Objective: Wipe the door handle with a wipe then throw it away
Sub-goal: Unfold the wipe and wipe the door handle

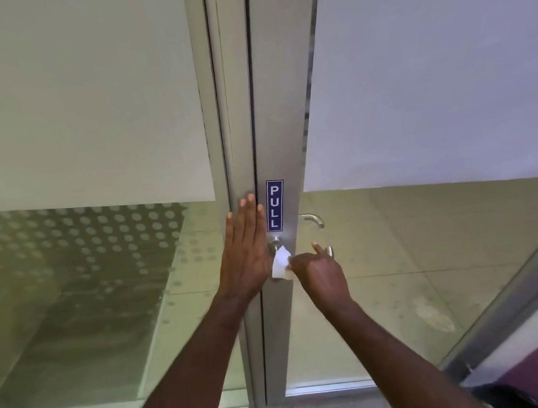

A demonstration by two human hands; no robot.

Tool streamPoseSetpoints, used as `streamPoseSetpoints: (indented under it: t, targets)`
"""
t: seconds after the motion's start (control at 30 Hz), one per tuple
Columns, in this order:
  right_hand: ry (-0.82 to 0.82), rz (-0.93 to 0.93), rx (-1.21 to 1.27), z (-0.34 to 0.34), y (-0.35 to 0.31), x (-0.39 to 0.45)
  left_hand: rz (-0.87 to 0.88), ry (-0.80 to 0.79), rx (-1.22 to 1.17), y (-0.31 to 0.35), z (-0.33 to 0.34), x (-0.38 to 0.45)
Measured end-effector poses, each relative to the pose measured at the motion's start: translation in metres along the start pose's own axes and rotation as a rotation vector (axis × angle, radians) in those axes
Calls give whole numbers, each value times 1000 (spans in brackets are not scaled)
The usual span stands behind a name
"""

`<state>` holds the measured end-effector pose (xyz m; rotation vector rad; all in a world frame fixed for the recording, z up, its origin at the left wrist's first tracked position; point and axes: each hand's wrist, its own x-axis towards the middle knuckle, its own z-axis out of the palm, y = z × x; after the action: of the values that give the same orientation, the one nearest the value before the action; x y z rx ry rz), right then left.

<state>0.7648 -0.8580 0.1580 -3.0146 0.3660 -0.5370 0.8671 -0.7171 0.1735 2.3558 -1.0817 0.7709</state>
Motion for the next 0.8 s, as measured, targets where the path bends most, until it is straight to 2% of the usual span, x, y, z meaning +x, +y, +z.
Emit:
streamPoseSetpoints:
  t: [0.1, 0.2, 0.3, 0.37, 0.47, 0.57, 0.63, 0.8]
  targets:
    - [18, 39, 48, 2, 13, -6, 62, 47, 6, -6, -11, 7]
    - [-9, 91, 76, 0, -7, -2, 93, 65, 32, -10, -19, 18]
    - [-133, 97, 4, -2, -36, 6, 73, -1, 107, -10, -19, 35]
    - [-148, 81, -17, -4, -39, 7, 69, -51, 186, -11, -16, 42]
    - [-120, 31, -39, -3, -18, 0, 79, -66, 209, -14, -12, 42]
    - [-42, 84, 13, -3, 9, -9, 81, -42, 193, -16, -7, 40]
    - [-16, 104, 9, -3, 9, -8, 61, -36, 201, -13, -2, 41]
    - [-107, 105, 24, -3, -41, 9, -57, -77, 228, 2, 9, 47]
